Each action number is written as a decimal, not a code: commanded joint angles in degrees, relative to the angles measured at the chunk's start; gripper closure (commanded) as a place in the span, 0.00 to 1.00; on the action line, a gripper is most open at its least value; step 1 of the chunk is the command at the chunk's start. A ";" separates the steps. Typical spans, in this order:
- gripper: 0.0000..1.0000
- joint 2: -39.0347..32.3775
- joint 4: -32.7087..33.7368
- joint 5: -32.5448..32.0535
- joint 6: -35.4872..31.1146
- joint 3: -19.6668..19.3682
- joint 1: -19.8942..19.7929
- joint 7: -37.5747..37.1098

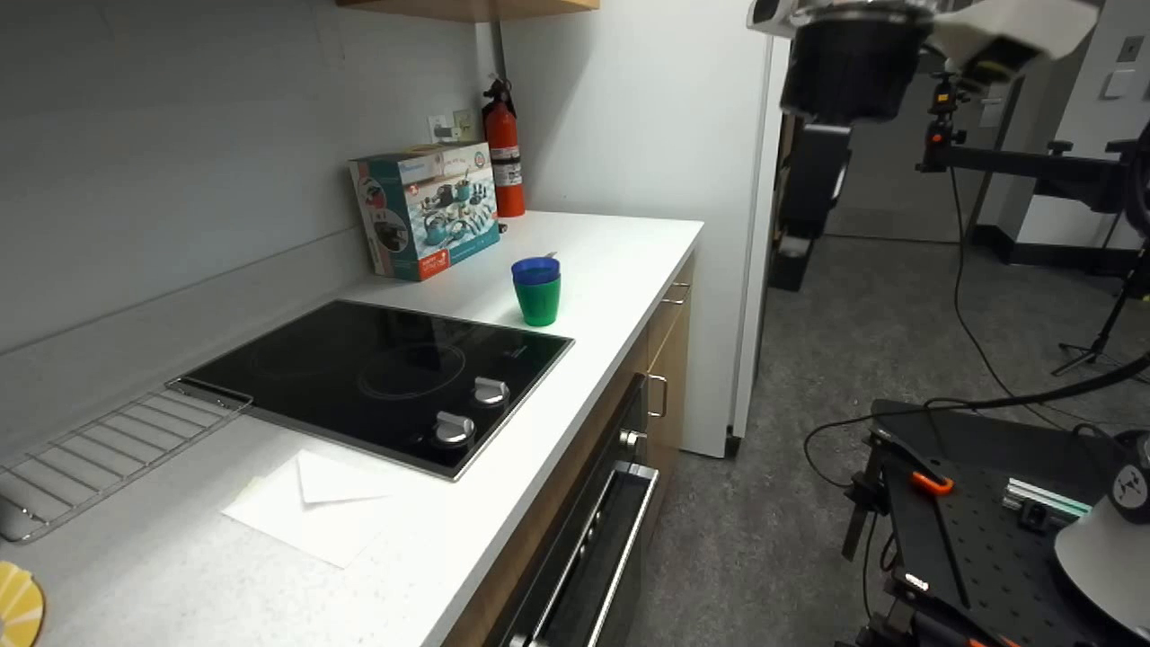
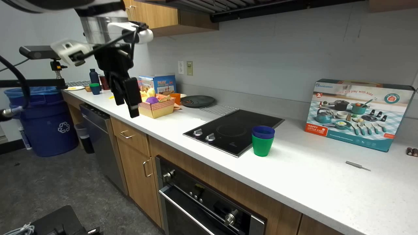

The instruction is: Move the cup to the left side of the stove

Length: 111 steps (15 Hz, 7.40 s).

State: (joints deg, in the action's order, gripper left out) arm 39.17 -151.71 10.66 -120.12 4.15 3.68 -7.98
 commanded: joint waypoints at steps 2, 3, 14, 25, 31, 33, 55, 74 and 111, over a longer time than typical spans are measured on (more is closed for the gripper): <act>0.00 -8.96 -1.70 -1.20 -11.19 0.21 -3.17 -2.38; 0.00 -11.01 -1.45 -1.33 -12.75 0.15 -3.66 -3.13; 0.00 -15.08 -4.72 -1.47 -15.82 -0.51 -4.59 -5.28; 0.00 -30.29 15.62 -7.65 -18.12 -5.92 -12.16 -8.32; 0.00 -32.12 17.95 -7.00 -17.84 -7.04 -11.09 -7.69; 0.00 -32.66 18.34 -6.99 -17.84 -7.06 -11.07 -7.72; 0.00 -54.25 42.23 -11.51 -20.26 -13.53 -11.98 -18.54; 0.00 -70.21 61.06 -6.57 -12.82 -12.76 -12.31 -7.62; 0.98 -68.40 62.58 -0.48 -11.41 -4.64 -10.45 -1.08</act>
State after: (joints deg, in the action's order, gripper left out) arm -29.40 -90.52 7.93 -133.41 -1.52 -7.42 -11.27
